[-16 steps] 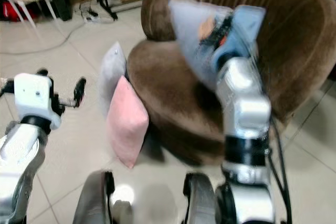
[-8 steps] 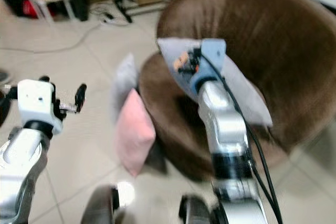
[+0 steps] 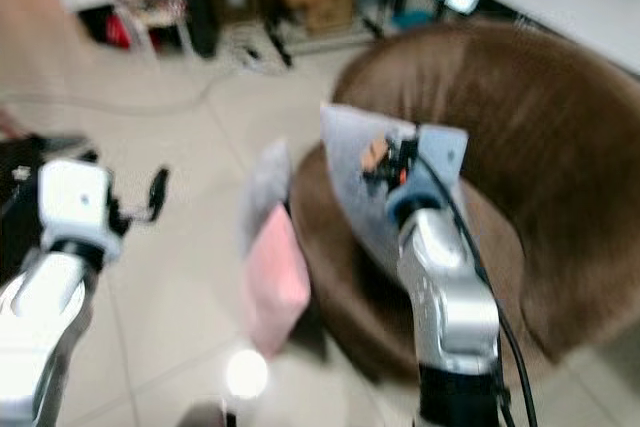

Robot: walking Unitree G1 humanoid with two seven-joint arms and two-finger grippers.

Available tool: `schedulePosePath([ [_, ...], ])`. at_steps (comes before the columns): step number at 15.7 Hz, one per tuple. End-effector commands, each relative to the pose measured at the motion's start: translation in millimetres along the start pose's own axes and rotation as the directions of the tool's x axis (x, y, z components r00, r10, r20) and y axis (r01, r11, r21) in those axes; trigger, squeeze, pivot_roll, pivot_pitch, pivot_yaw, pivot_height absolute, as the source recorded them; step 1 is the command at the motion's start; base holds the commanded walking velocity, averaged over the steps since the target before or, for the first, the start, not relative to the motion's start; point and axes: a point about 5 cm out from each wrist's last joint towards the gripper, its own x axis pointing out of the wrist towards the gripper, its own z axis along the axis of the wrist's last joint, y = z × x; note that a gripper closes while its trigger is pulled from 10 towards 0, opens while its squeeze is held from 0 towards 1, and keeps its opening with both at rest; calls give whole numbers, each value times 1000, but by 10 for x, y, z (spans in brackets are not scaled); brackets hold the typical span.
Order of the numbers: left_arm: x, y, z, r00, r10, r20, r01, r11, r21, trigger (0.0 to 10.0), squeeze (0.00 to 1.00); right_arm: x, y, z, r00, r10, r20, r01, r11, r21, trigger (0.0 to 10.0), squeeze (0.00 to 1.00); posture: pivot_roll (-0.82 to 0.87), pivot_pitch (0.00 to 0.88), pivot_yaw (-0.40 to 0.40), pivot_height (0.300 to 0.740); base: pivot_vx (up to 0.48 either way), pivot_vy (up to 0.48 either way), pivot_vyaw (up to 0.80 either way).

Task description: Move the pillow to the sofa from floor

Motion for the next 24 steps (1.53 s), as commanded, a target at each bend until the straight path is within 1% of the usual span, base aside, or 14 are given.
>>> schedulePosePath([
  [1,-3,4,-4,1000,-13,-4,13,1000,-20,10000,0,7,38,75,999,-6,36,6,1000,3,10000,0,-27,0,5,740,0,0,0],
  [2,-10,19,-40,1000,-4,-22,4,1000,-15,10000,0,18,66,105,999,-6,42,7,1000,-17,10000,0,-30,0,10,740,0,0,0],
  [4,6,-17,-40,999,-26,-21,26,1000,6,10000,0,10,86,146,998,1,60,-2,1000,15,10000,0,-42,0,31,740,0,0,0],
  [5,20,-28,-30,1000,-29,-11,30,999,21,10000,0,1,77,139,999,-6,50,4,999,32,10000,0,-42,0,31,740,0,0,0],
  [6,27,-21,-28,1000,-20,-10,20,1000,18,10000,0,5,77,152,999,-4,51,1,999,48,10000,0,-46,0,36,740,0,0,-431],
  [8,17,-8,-34,1000,-12,-17,12,1000,-12,10000,0,17,77,216,998,-3,68,0,999,48,10000,0,-55,0,37,740,0,0,-800],
  [11,3,-1,-36,1000,8,-8,-8,1000,3,10000,0,5,50,235,997,-8,73,5,999,45,10000,0,-48,0,27,740,0,0,-800],
  [14,-4,44,-15,999,38,9,-38,999,3,10000,0,16,70,228,998,13,65,-15,999,36,10000,0,-33,0,16,740,0,0,-800],
  [15,-12,61,2,999,40,19,-40,999,-1,10000,0,25,95,228,997,30,65,-32,999,35,10000,0,-33,0,16,740,0,0,-800],
  [19,-50,87,17,998,45,33,-45,999,-10,10000,0,28,272,213,986,154,64,-156,987,25,10000,0,-7,0,1,740,205,0,0],
  [24,-88,90,-1,998,49,28,-49,999,-12,10000,0,13,373,217,968,239,72,-241,970,21,10000,0,7,0,-15,740,286,0,0],
])
